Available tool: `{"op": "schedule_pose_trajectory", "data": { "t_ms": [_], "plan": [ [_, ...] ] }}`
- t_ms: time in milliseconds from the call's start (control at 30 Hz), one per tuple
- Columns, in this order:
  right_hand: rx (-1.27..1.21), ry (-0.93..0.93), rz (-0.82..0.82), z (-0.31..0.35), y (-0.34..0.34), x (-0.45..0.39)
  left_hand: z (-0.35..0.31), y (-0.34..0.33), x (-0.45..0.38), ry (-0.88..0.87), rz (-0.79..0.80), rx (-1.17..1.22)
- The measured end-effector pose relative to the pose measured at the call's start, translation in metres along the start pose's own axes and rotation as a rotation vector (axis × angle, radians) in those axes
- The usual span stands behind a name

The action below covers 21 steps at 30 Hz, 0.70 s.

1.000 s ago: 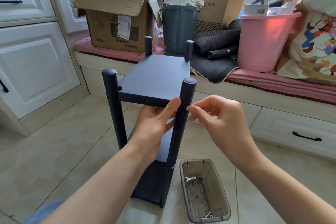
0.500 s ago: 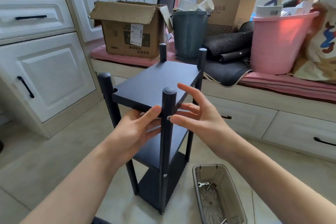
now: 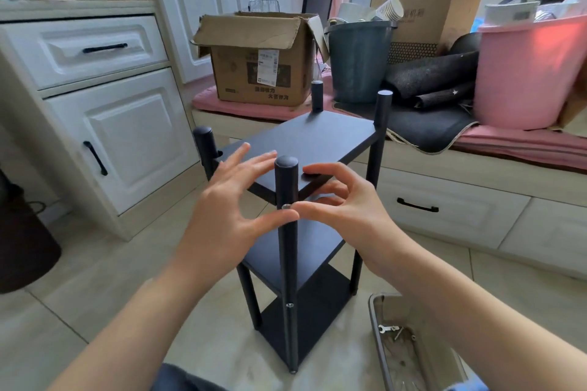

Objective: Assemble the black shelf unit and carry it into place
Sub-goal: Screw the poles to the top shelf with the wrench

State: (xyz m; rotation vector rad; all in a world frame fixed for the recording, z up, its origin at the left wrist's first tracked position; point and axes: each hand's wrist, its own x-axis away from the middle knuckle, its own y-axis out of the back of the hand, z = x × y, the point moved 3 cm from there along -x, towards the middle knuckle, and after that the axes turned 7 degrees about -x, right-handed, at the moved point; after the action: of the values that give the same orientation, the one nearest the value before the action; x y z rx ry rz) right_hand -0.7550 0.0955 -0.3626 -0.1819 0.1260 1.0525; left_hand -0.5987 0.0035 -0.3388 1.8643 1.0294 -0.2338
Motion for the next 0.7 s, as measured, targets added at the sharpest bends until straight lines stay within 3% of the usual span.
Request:
{"op": "schedule_pose_trajectory", "data": {
  "t_ms": [100, 333, 467, 700],
  "plan": [
    [-0.024, 0.008, 0.036, 0.000, 0.004, -0.001, 0.004, -0.011, -0.007, -0.035, 0.067, 0.030],
    [0.120, 0.037, 0.097, -0.002, 0.028, -0.001, 0.010, -0.015, -0.007, -0.060, 0.001, 0.022],
    [0.209, 0.108, 0.023, -0.015, 0.074, 0.009, 0.009, -0.019, -0.009, -0.045, -0.010, 0.034],
    [0.337, -0.312, -0.124, -0.137, 0.172, 0.039, -0.010, -0.039, -0.015, -0.025, -0.055, -0.012]
  ]
}}
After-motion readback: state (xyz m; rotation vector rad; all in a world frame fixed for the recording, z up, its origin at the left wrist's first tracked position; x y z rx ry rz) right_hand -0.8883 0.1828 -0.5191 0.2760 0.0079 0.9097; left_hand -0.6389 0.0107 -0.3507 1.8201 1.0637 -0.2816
